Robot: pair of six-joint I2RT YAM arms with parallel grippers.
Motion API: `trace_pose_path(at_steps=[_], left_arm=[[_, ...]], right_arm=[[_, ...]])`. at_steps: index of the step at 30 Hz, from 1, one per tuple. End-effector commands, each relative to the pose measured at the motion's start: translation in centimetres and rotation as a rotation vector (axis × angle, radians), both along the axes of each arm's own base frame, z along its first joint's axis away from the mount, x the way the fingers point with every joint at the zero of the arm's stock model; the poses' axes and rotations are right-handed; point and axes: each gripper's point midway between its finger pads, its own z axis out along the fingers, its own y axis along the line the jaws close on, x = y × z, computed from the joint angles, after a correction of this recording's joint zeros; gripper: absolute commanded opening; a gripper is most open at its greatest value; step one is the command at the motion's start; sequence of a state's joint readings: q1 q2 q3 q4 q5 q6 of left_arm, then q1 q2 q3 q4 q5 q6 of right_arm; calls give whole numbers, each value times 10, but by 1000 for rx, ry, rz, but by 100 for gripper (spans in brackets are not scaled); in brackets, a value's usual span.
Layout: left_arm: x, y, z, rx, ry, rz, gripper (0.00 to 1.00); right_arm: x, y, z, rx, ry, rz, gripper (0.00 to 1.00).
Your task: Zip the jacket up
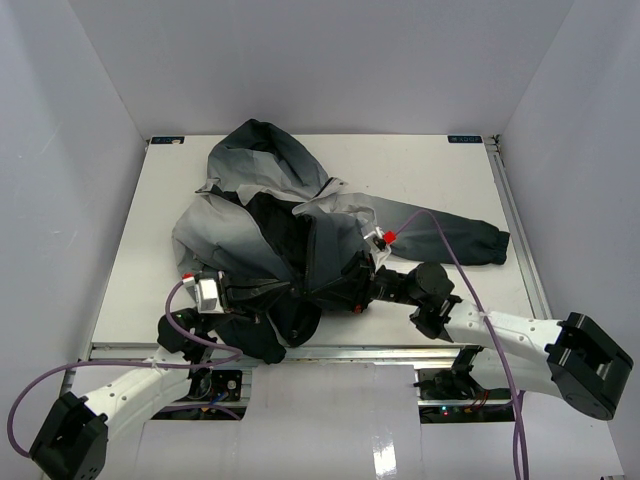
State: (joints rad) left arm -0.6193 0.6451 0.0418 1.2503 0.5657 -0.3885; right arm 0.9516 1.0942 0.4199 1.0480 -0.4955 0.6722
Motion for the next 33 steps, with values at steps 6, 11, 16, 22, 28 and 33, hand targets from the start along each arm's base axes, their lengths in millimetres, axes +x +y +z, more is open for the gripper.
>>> trace_pose_path(at_steps=[6,11,16,22,28,33], left_arm=[[-26,-7,-69,140,75,-133,0],[-32,-10,-69,152,73,-178,0],[-29,-10,-70,153,88,-169,0],[-22,-10,-67,136,129,-142,19],[-23,-10,-62,124,124,-153,26],[-23,-12,-62,125,129,-161,34]], right_arm=[[14,1,28,18,-91,-83,8],[15,-1,28,6,-99,-99,8],[20,-6,27,-10,-108,-145,8],[17,-7,25,-16,-113,-135,8],[17,-5,21,-16,-102,-125,8],[17,-3,18,-18,-96,-117,8]])
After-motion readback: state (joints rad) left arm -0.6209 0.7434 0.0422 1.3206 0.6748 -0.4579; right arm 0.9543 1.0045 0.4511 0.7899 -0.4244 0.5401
